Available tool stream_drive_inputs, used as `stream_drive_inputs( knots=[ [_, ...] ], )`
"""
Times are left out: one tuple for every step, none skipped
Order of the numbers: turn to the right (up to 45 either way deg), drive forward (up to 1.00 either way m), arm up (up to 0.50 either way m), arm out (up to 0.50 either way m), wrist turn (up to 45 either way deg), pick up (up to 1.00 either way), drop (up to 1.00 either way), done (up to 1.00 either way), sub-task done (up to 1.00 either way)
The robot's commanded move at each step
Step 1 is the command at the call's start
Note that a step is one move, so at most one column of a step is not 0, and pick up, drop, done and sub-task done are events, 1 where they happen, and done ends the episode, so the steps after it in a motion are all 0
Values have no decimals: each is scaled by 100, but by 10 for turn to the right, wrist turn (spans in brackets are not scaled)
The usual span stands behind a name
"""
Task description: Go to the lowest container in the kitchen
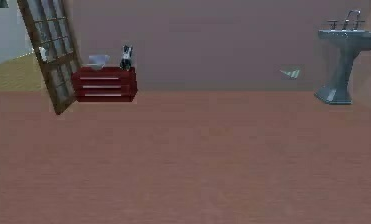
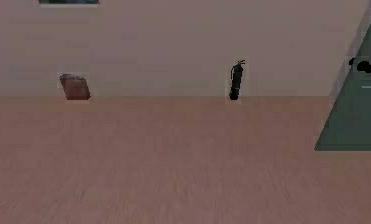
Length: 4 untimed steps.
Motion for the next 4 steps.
stream_drive_inputs(
  knots=[
    [450,0,0,0,0,0,0,0,0],
    [450,0,0,0,0,0,0,0,0],
    [240,0,0,0,0,0,0,0,0],
    [0,100,0,0,0,0,0,0,0]
  ],
)
